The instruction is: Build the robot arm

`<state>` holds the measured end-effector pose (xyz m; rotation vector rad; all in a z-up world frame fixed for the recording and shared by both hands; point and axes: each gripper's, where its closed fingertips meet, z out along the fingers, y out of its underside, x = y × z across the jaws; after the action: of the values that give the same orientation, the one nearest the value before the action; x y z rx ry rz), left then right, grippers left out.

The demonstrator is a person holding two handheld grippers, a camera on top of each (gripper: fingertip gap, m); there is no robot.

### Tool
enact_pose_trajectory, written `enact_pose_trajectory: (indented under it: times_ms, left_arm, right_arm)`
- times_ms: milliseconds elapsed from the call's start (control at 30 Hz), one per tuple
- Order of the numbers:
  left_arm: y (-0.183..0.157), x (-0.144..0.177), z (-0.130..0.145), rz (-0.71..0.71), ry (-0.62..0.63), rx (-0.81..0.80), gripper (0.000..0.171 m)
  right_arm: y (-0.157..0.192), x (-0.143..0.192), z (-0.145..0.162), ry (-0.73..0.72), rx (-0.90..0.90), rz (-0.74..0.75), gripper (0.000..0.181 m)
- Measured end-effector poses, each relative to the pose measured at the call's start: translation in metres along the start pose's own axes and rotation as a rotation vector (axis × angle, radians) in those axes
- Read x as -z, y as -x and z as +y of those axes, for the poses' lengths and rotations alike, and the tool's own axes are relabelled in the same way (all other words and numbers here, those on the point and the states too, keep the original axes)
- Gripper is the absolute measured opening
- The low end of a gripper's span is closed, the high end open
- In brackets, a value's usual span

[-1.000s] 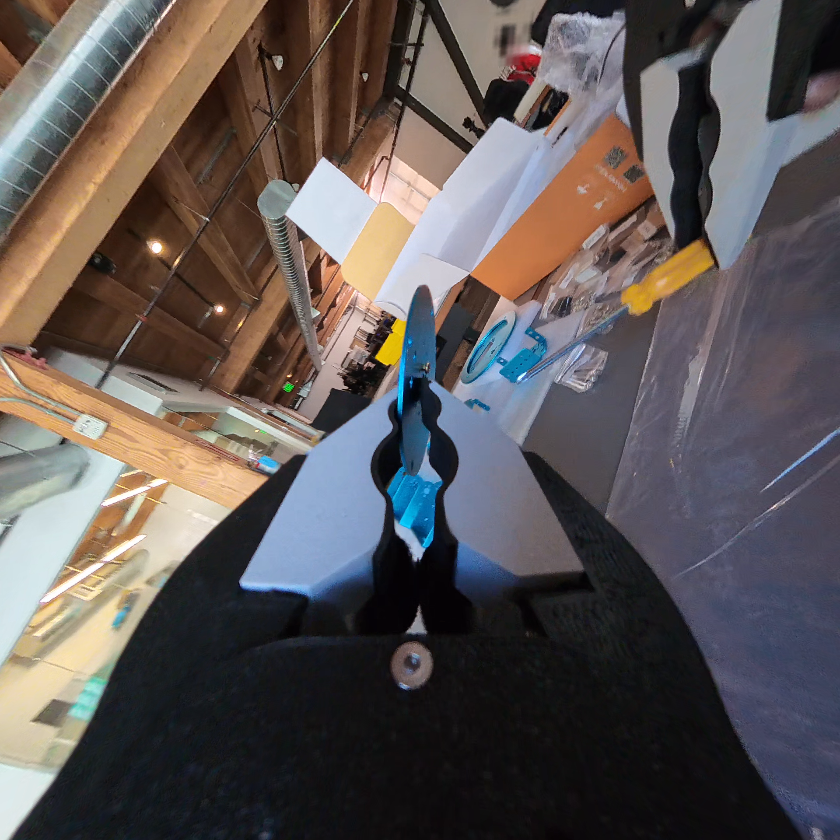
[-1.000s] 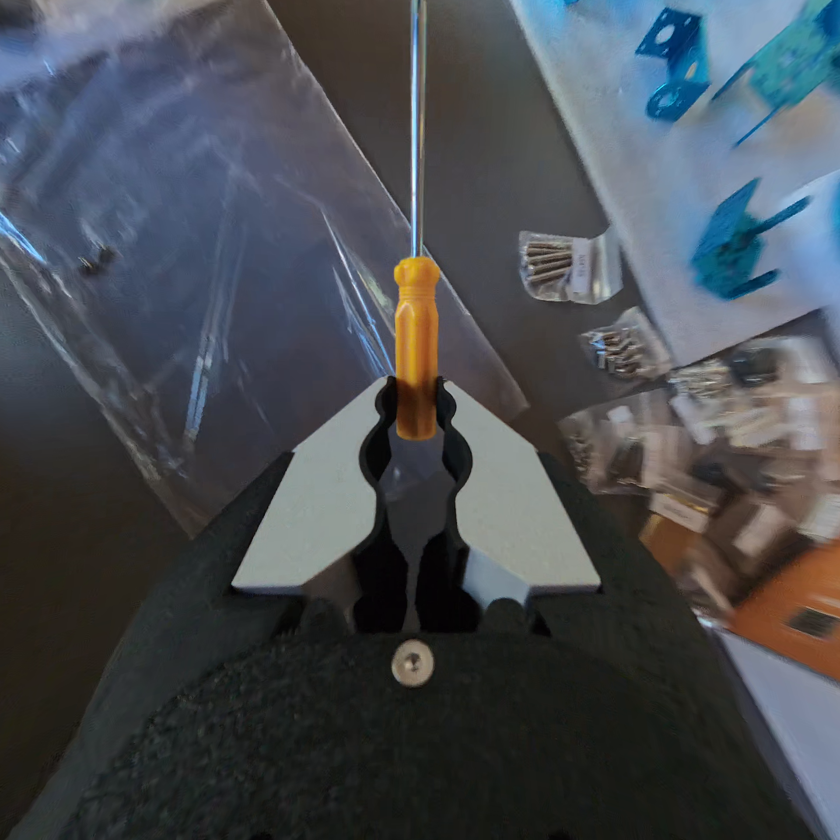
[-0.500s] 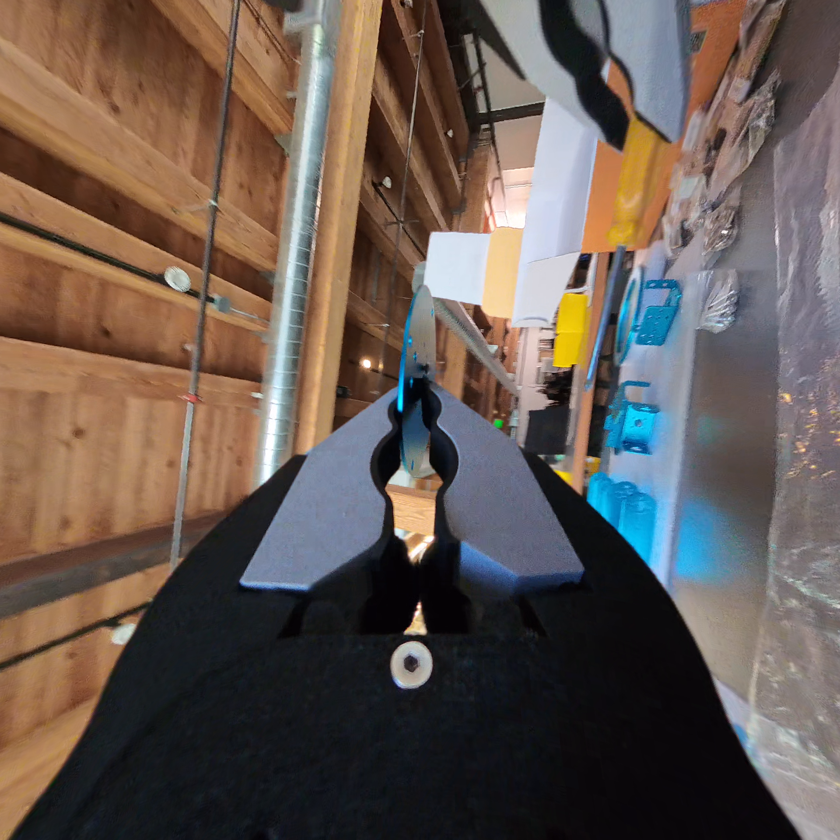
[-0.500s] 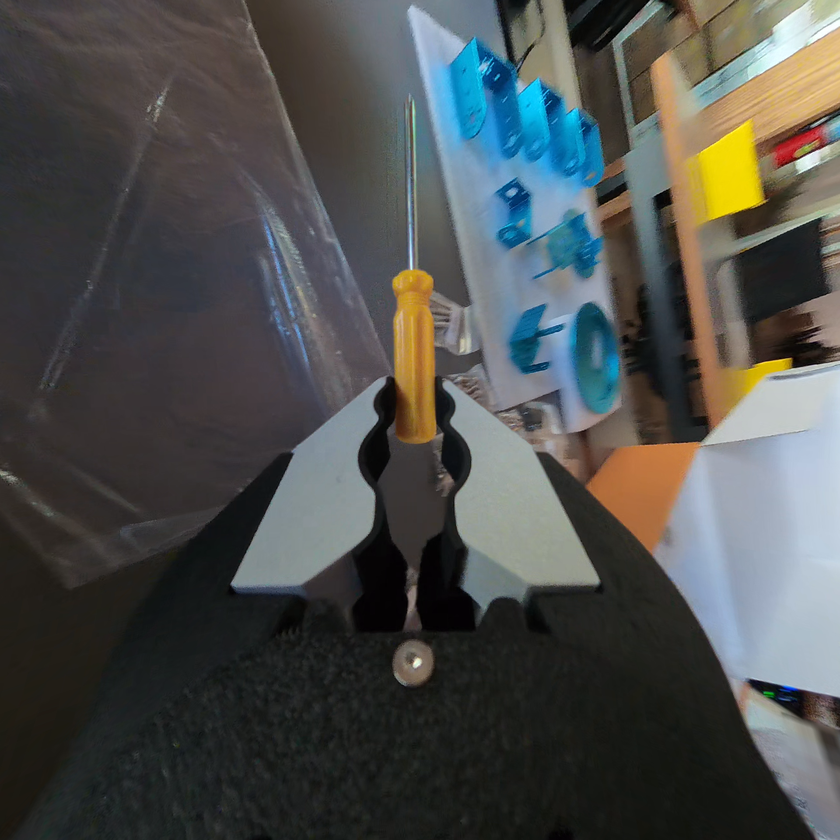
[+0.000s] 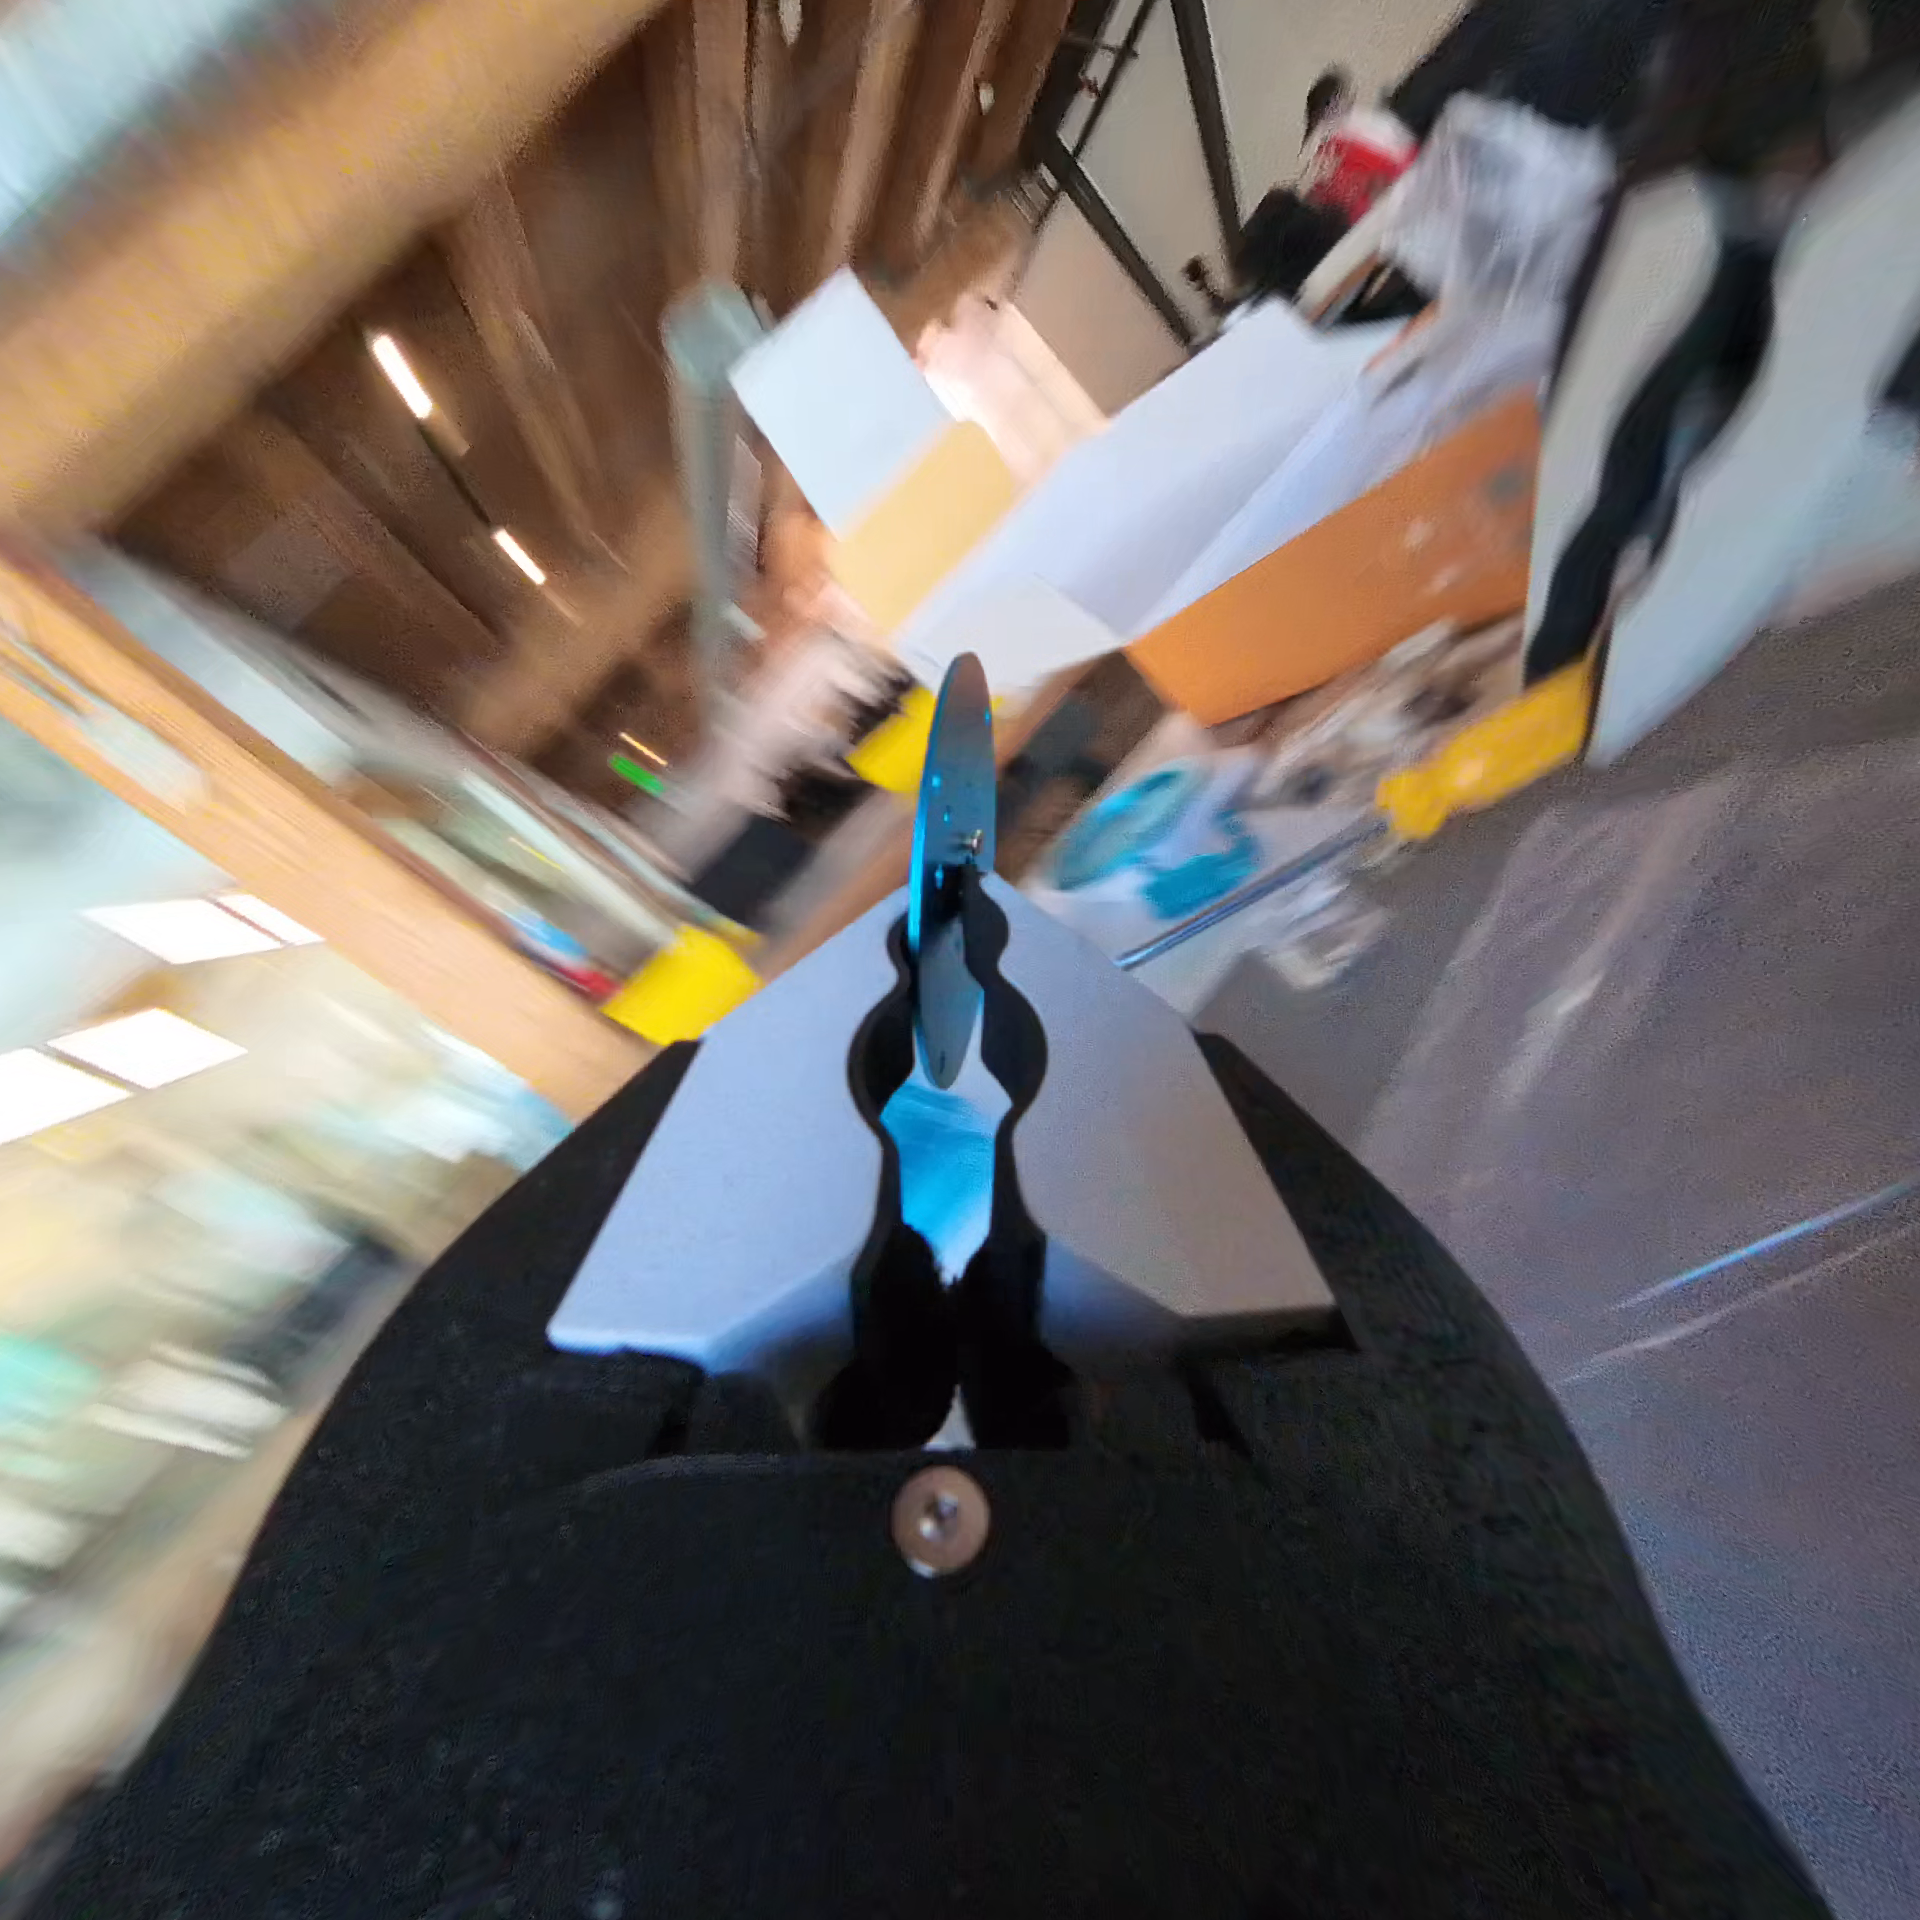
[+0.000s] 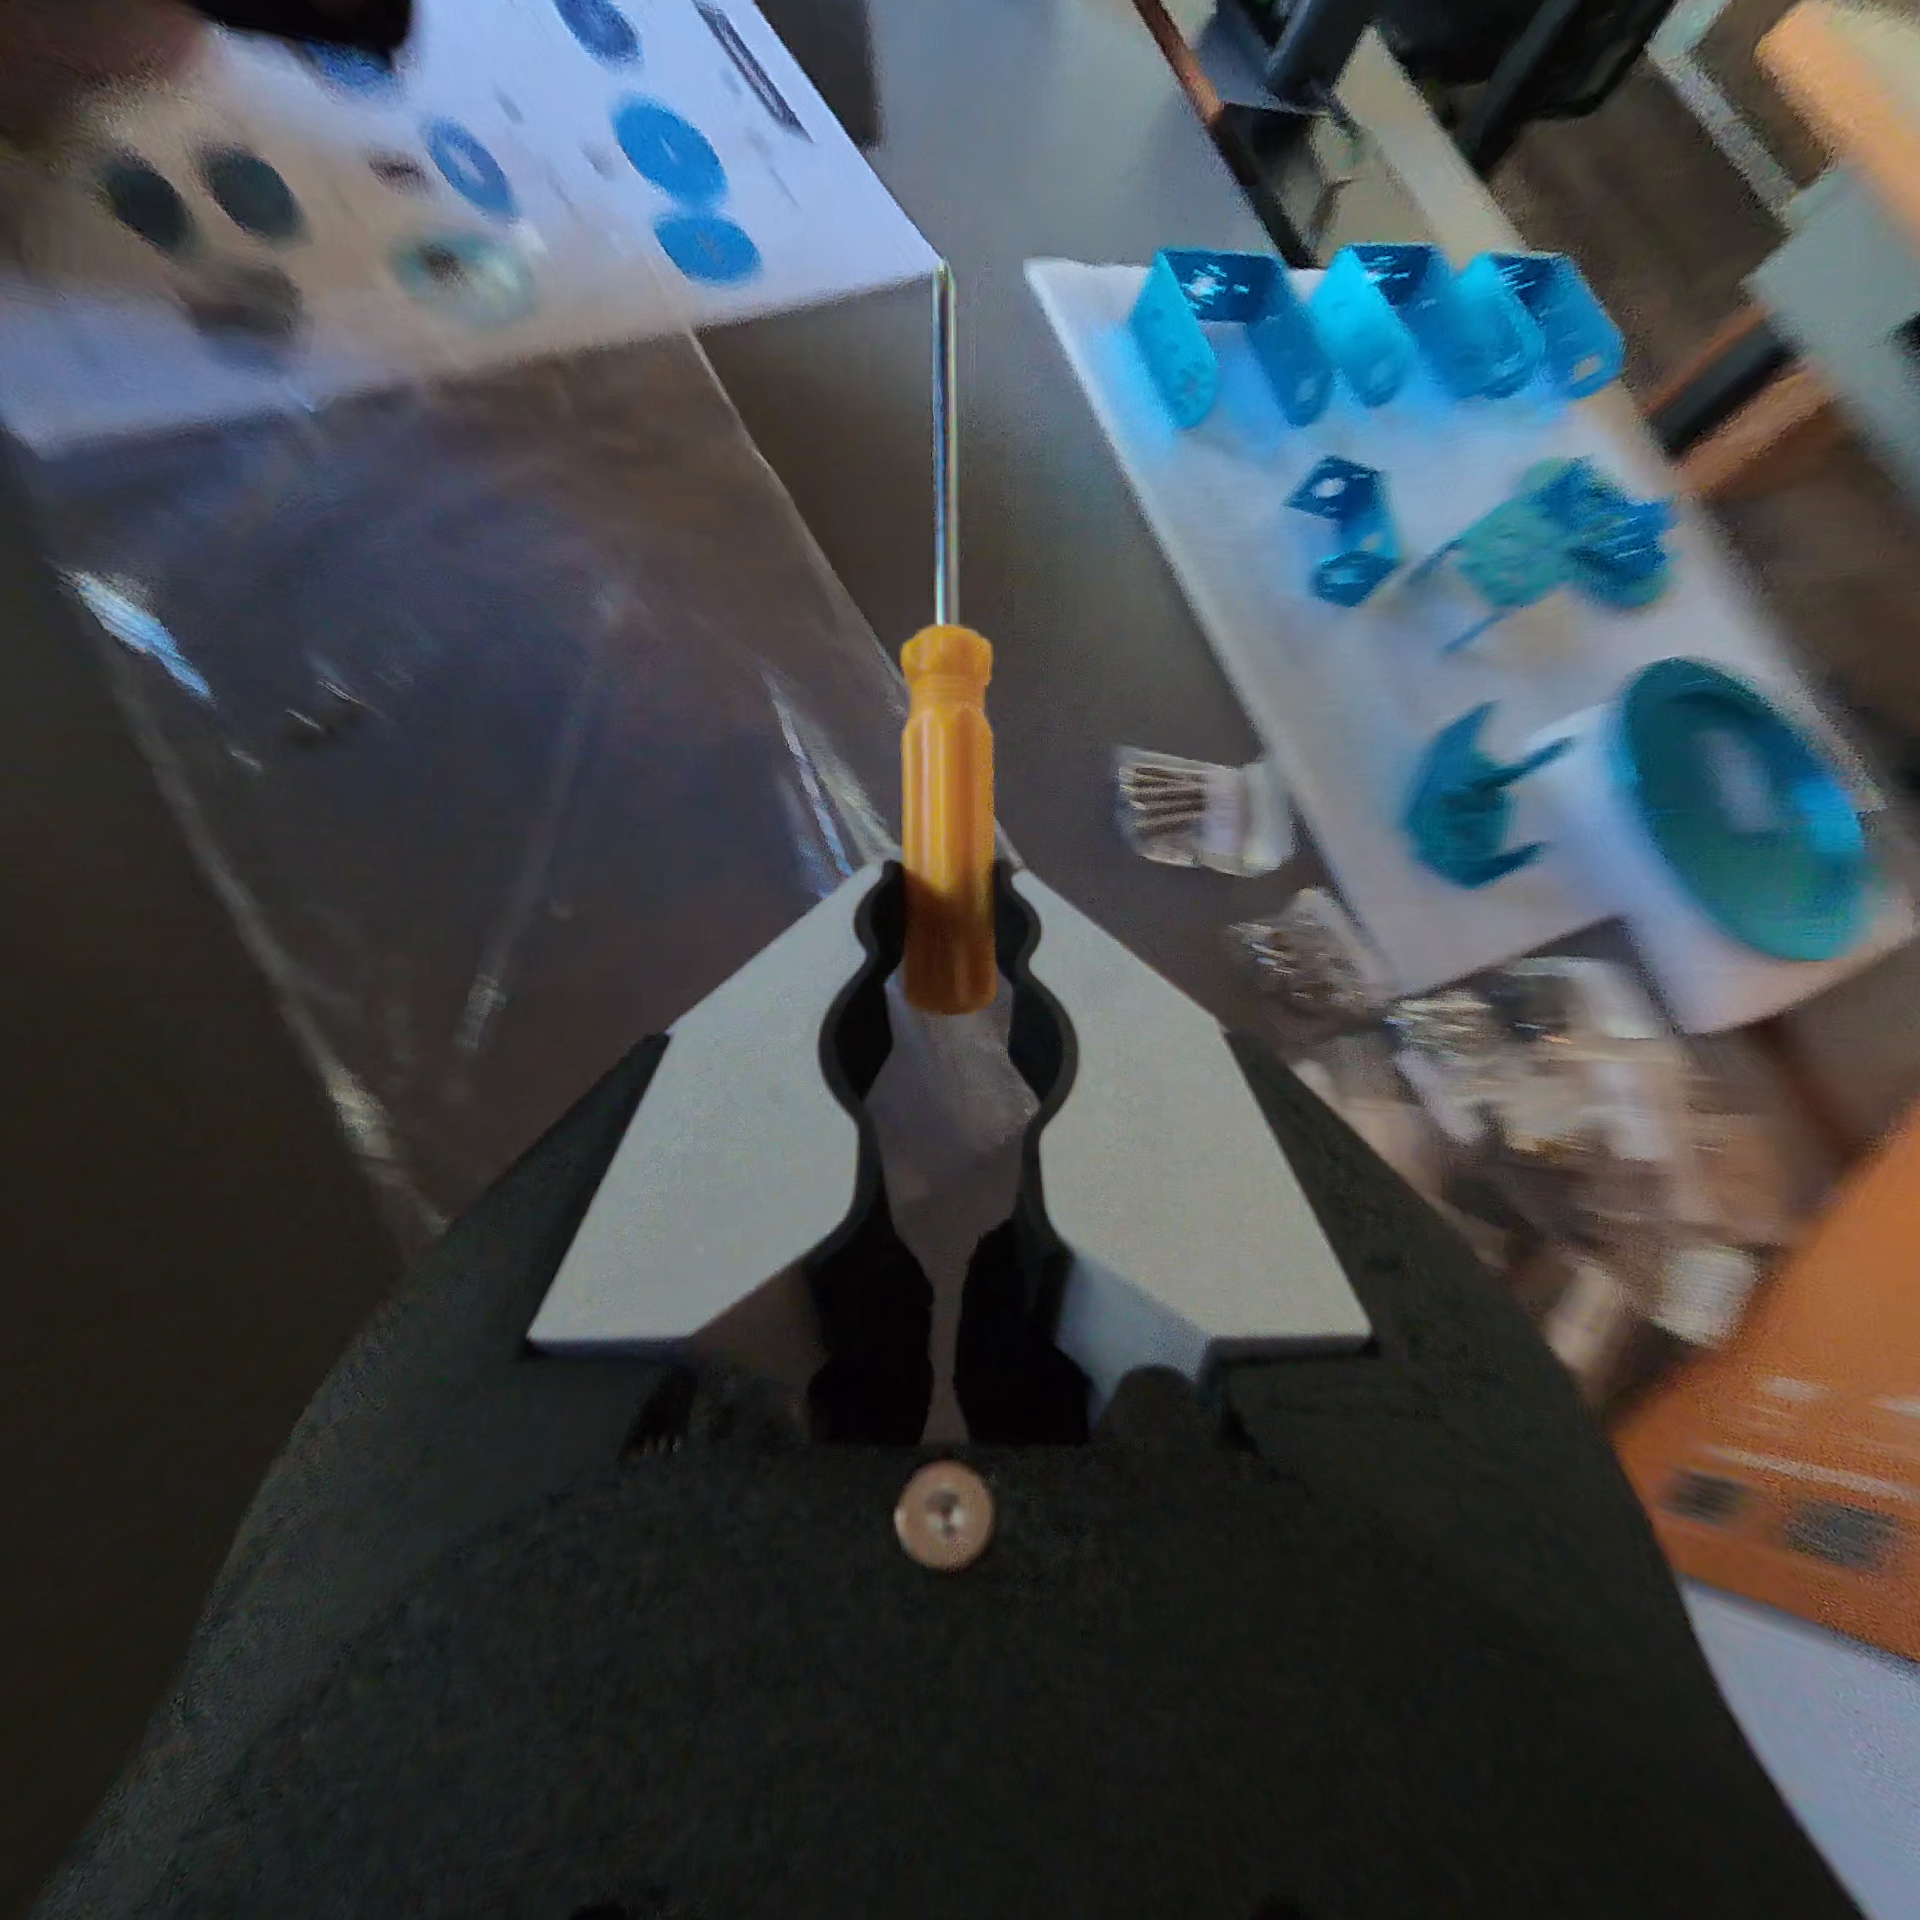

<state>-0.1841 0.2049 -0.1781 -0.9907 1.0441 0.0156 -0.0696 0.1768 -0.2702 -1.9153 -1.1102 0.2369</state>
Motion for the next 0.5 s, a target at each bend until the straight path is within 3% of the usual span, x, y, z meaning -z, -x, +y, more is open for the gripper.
enact_pose_trajectory:
  times_ms: [100, 233, 300, 500]
  left_arm:
    - [0.003, -0.011, 0.022, 0.22, 0.057, 0.656, 0.005]
    - [0.006, -0.013, 0.043, 0.346, 0.066, 1.063, 0.004]
    - [0.006, -0.014, 0.047, 0.359, 0.065, 1.158, 0.005]
    - [-0.003, -0.015, 0.044, 0.371, 0.072, 1.134, 0.005]
  right_arm:
    - [0.017, -0.002, -0.007, -0.043, -0.238, -0.192, 0.016]
    - [0.036, -0.001, -0.022, -0.123, -0.483, -0.41, 0.016]
    - [0.043, 0.0, -0.03, -0.167, -0.623, -0.524, 0.016]
    - [0.056, -0.004, -0.034, -0.199, -0.906, -0.75, 0.016]
